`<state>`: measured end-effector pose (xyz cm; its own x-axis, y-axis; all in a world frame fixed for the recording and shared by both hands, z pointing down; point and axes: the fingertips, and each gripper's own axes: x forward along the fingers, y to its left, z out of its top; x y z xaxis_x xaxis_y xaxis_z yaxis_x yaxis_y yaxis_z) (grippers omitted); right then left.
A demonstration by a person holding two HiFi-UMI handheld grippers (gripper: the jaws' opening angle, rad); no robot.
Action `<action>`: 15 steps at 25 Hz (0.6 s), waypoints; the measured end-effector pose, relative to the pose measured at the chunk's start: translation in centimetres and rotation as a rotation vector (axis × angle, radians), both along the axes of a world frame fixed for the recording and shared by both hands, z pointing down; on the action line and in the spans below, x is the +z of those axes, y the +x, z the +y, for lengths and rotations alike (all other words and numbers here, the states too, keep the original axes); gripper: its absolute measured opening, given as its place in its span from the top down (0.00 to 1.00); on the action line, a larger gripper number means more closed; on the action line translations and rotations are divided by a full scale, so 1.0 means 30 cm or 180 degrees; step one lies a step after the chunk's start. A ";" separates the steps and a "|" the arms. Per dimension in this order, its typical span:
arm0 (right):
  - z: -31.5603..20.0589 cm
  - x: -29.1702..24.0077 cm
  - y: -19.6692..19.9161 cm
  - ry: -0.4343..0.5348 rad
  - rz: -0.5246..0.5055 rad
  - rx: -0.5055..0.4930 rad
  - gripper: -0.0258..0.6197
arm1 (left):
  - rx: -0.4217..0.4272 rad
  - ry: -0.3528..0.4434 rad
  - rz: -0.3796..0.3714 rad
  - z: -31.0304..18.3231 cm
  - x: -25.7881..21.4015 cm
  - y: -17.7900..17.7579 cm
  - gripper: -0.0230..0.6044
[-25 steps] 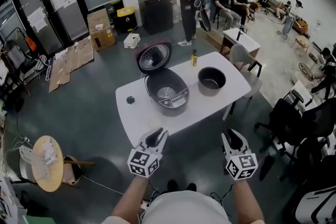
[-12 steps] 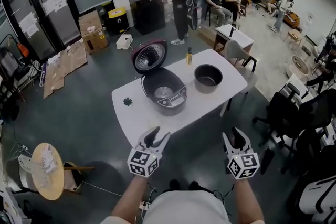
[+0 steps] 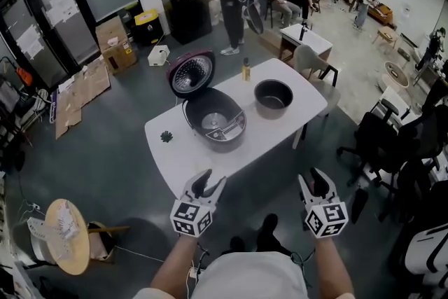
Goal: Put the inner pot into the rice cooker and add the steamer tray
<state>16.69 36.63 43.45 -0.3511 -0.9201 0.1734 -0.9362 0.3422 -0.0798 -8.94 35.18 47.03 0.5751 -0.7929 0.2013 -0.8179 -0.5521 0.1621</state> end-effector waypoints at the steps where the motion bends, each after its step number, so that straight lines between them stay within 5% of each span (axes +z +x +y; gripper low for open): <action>1: -0.010 0.008 0.007 -0.0006 -0.0015 -0.0002 0.67 | -0.0007 -0.0005 -0.0008 -0.009 0.005 0.007 0.62; 15: -0.355 0.094 0.084 -0.0154 0.0023 -0.0364 0.67 | -0.0194 -0.0092 -0.0201 -0.280 0.052 0.135 0.61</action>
<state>19.20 26.00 46.26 -0.4517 -0.8647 0.2197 -0.8920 0.4426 -0.0922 -4.88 26.79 48.59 0.5115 -0.8193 0.2590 -0.8588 -0.4969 0.1244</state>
